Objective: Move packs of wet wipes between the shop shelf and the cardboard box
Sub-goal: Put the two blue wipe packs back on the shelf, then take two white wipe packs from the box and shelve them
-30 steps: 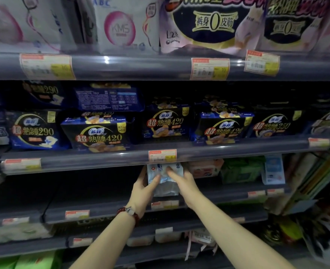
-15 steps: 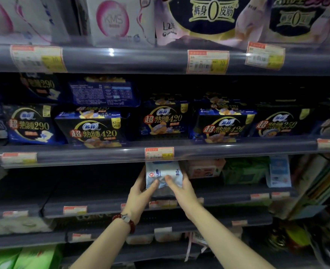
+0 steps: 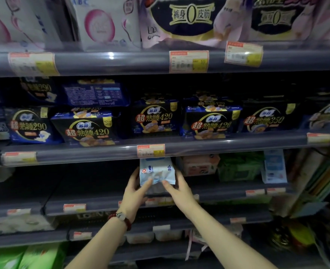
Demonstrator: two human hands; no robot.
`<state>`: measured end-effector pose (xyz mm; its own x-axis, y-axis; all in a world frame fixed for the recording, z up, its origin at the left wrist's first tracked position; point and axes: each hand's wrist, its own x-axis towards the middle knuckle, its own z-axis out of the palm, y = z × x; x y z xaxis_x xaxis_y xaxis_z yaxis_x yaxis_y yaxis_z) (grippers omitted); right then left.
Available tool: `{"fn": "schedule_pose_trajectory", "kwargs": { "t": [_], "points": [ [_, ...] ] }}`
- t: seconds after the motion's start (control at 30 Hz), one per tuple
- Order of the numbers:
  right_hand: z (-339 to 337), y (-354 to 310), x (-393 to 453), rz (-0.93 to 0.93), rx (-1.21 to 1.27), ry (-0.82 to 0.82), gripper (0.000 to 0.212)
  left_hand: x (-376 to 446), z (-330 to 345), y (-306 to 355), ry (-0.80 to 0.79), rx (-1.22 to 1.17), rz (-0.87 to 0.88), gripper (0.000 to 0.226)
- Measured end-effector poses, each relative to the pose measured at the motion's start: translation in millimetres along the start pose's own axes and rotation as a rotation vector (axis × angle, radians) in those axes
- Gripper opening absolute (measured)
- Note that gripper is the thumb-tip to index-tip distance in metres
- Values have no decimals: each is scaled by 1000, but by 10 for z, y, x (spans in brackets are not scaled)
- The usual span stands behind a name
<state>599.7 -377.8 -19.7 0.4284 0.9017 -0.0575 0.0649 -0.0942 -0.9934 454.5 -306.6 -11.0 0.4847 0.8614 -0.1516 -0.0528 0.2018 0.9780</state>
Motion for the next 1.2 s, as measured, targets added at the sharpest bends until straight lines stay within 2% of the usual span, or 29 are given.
{"fn": "schedule_pose_trajectory", "kwargs": {
  "t": [0.07, 0.1, 0.17, 0.23, 0.4, 0.63, 0.9, 1.0, 1.2],
  "points": [
    [-72, 74, -77, 12, 6, 18, 60, -86, 26, -126, 213, 89, -13, 64],
    [-116, 110, -139, 30, 3, 37, 63, -149, 47, -208, 311, 138, -30, 58],
    [-234, 197, -278, 66, -19, 88, 59, -291, 165, -334, 349, 189, -78, 34],
    [-386, 278, -421, 74, -44, 131, 44, -390, 352, -405, 218, 246, -110, 18],
    [-796, 419, -715, 100, -110, 269, 15, -374, 942, -407, -62, 481, -16, 17],
    [-1320, 602, -1239, 211, -73, 640, 16, -308, 1764, -504, -476, 682, 173, 17],
    [-1600, 1207, -2415, 427, 152, 1124, 5, -591, 2526, -1144, -986, 811, 171, 17],
    [-1688, 1585, -2958, 555, 183, 1287, 13, -799, 2840, -1505, -1103, 819, 141, 16],
    [-1979, 2482, -3766, 733, 180, 1439, 4, -1236, 3434, -2557, -1215, 876, 51, 15]
  ]
}}
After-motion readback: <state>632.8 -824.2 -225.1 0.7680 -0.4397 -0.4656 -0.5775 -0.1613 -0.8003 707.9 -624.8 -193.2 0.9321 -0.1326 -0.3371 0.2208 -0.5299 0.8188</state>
